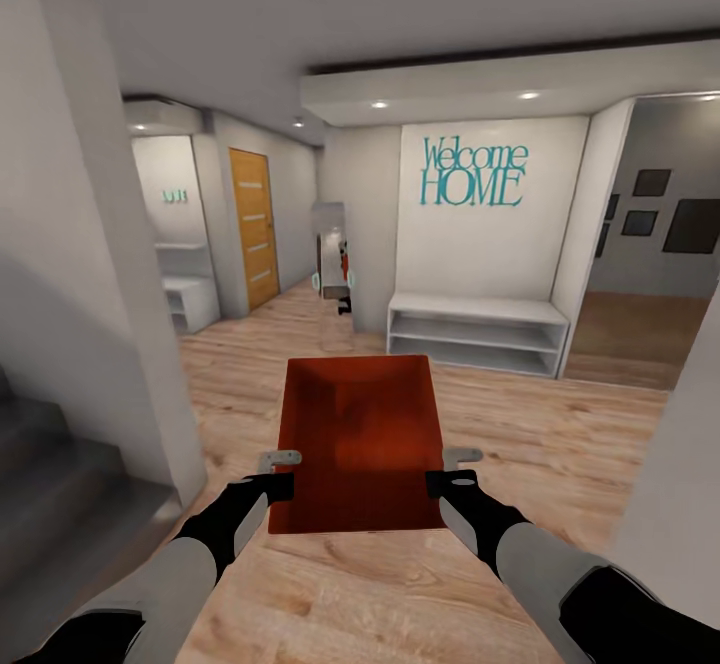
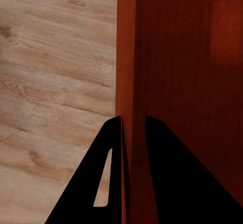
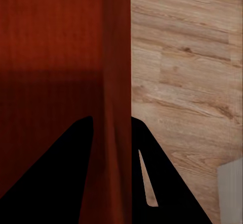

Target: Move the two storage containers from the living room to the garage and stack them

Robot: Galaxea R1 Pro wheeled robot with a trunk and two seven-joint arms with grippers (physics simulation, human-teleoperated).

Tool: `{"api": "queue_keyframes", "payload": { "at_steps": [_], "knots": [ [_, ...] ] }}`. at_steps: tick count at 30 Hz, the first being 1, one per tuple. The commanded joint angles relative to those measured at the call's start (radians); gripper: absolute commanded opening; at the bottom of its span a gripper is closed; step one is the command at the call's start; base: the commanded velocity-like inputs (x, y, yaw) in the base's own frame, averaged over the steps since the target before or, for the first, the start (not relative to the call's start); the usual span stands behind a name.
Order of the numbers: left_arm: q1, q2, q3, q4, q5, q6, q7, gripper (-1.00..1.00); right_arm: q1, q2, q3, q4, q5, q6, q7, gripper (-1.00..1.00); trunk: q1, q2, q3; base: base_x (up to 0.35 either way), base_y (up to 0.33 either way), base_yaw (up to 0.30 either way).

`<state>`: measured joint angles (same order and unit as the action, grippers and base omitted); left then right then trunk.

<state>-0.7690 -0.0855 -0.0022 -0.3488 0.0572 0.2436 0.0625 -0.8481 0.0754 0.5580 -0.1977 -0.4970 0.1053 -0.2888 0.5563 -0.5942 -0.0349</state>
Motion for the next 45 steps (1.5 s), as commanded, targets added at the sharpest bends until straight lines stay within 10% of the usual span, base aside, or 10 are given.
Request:
{"api": "queue_keyframes", "payload": {
  "at_steps": [1,45],
  "knots": [
    [-0.001,0.0,0.004,-0.015,0.003,0.002,0.01,-1.0,0.0,0.0,0.026,0.0,-0.035,0.007,0.023,-1.0,0.001,-0.002,-0.002,0.324,0.0,0.0],
    [-0.001,0.0,0.004,-0.015,0.003,0.002,0.01,-1.0,0.0,0.0,0.026,0.0,-0.034,0.007,0.023,-1.0,0.001,-0.002,-0.002,0.324,0.0,0.0]
  ]
}}
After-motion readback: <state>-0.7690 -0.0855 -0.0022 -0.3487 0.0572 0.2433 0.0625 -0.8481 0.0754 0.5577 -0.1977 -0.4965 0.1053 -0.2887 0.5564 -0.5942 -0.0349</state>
